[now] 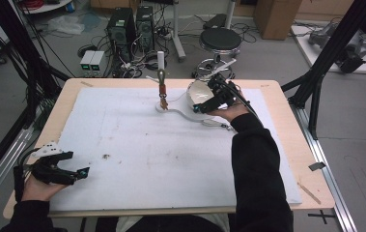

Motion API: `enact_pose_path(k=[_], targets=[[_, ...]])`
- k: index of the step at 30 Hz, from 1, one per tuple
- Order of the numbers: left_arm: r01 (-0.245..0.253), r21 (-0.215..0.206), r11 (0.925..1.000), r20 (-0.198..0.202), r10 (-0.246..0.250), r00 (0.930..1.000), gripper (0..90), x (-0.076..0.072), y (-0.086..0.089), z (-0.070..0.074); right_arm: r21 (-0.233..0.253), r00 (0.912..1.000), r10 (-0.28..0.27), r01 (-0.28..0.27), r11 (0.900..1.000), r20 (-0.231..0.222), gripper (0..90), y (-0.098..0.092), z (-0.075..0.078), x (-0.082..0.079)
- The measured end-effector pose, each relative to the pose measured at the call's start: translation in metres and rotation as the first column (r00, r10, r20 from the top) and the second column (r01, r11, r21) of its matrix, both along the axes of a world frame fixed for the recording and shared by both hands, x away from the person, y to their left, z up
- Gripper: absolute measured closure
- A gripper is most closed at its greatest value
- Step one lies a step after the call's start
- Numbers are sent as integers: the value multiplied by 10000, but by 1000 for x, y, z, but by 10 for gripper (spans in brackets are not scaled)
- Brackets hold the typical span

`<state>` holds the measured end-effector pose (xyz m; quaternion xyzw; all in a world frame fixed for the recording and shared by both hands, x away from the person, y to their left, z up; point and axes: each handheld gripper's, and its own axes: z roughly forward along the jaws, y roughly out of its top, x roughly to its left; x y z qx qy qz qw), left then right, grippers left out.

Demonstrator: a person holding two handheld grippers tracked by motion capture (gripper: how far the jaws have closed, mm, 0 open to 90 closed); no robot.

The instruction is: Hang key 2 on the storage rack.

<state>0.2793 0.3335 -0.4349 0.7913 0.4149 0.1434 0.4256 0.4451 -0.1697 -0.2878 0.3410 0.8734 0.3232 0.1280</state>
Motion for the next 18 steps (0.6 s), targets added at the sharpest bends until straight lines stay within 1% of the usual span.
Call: enact_pose_path(k=[1,2,3,4,5,6,9,10,11,12,13,14,17,18], targets=[[0,0,10000,0,0,10000,19,0,0,0,0,10000,0,0,10000,0,9,0,0,0],[14,9,10000,-17,-14,10000,19,0,0,0,-287,9999,-58,55,9996,-103,9,-8,-4,1],[14,9,10000,-17,-14,10000,19,0,0,0,-287,9999,-58,55,9996,-103,9,-8,-4,1],[13,6,10000,-12,-13,10000,19,0,0,0,-235,9999,-114,113,9997,-45,10,-16,-6,0],[13,6,10000,-12,-13,10000,19,0,0,0,-235,9999,-114,113,9997,-45,10,-16,-6,0],[3,-10,10000,-10,-3,10000,19,0,-1,-1,-137,9998,-186,187,9997,38,10,-24,-9,0],[9,9,10000,-4,-9,10000,19,0,-1,-1,-145,9998,-207,208,9997,42,10,-32,-14,1],[26,37,10000,5,-26,10000,19,0,-1,-1,-334,9998,-160,155,9993,-146,9,-38,-20,2],[26,37,10000,5,-26,10000,19,0,-1,-1,-334,9998,-160,155,9993,-146,9,-38,-20,2],[43,38,10000,4,-43,10000,19,0,-1,-1,-538,9997,-69,55,9985,-250,10,-43,-25,5],[43,38,10000,4,-43,10000,19,0,-1,-1,-538,9997,-69,55,9985,-250,10,-43,-25,5],[56,51,10000,11,-56,10000,19,0,-1,-1,-602,9993,-89,66,9982,-367,9,-48,-29,7],[39,48,10000,4,-39,10000,19,0,-1,-1,-643,9993,-134,112,9979,-339,9,-53,-32,8],[33,32,10000,-12,-33,10000,19,0,-1,-1,-756,9995,-173,151,9970,-279,9,-59,-37,9]])
